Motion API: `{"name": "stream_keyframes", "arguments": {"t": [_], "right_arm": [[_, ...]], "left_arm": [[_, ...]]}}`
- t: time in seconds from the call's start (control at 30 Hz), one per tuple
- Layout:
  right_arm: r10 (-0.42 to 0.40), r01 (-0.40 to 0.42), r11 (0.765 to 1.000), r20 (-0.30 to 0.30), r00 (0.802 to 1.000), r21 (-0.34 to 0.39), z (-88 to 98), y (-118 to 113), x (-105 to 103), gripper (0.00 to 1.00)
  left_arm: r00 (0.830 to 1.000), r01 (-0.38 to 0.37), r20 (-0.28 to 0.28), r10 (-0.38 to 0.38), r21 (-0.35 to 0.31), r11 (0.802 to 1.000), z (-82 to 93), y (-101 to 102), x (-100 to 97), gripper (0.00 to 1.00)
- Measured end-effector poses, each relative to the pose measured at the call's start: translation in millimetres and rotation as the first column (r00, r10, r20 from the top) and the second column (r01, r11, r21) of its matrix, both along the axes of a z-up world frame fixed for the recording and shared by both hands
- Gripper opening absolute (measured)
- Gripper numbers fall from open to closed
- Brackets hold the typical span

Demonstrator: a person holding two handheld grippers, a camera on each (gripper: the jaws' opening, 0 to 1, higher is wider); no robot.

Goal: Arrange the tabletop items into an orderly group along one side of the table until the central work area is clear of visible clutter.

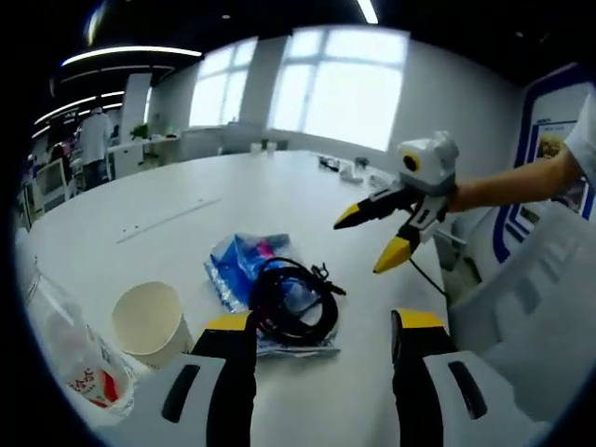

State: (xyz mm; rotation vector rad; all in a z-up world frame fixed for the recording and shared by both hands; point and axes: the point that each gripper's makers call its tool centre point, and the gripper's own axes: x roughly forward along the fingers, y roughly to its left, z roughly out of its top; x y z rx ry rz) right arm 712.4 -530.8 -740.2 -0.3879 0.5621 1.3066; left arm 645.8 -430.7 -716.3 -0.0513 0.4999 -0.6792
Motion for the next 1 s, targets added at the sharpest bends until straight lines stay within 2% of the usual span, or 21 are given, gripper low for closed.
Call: {"name": "stream_keyframes", "arguments": {"t": [0.23,0.3,0.43,0.5,0.57,0.63,0.77,0.9,1.0], "right_arm": [[-0.018,0.018,1.0,0.001,1.0,0.006,-2.1,1.6,3.6,0.63],[-0.022,0.022,1.0,-0.006,1.0,0.004,-3.7,1.9,3.4,0.63],[-0.019,0.019,1.0,-0.037,0.999,-0.007,-9.2,3.3,0.8,0.56],[-0.023,0.023,1.0,-0.026,0.999,-0.003,-9.5,3.9,1.4,0.56],[-0.023,0.023,1.0,-0.04,0.999,0.001,-10.0,4.7,-0.2,0.55],[-0.027,0.027,1.0,-0.046,0.999,0.002,-10.8,5.2,-0.3,0.51],[-0.025,0.025,1.0,-0.053,0.998,0.001,-12.4,9.4,-0.2,0.5],[-0.029,0.029,1.0,-0.054,0.998,0.006,-10.7,16.9,5.2,0.43],[-0.028,0.028,1.0,-0.048,0.998,0.009,-8.9,24.7,9.5,0.41]], "left_arm": [[1.0,-0.014,-0.001,0.014,0.012,1.0,-6.0,-2.2,8.4,0.62],[1.0,-0.018,-0.01,0.018,0.009,1.0,-7.7,-3.3,10.6,0.61],[0.999,-0.034,-0.026,0.034,0.005,0.999,-14.0,-4.0,15.7,0.61],[0.999,-0.037,-0.033,0.038,0.02,0.999,-16.7,-4.0,15.5,0.59],[0.998,-0.039,-0.038,0.04,0.025,0.999,-18.5,-3.8,15.9,0.58],[0.998,-0.05,-0.043,0.051,0.025,0.998,-20.1,-1.6,17.9,0.56],[0.994,-0.091,-0.053,0.091,0.015,0.996,-21.3,3.9,24.1,0.53],[0.991,-0.12,-0.063,0.121,0.007,0.993,-22.1,5.1,26.7,0.49],[0.986,-0.141,-0.084,0.141,0.009,0.99,-25.6,7.1,28.9,0.43]]}}
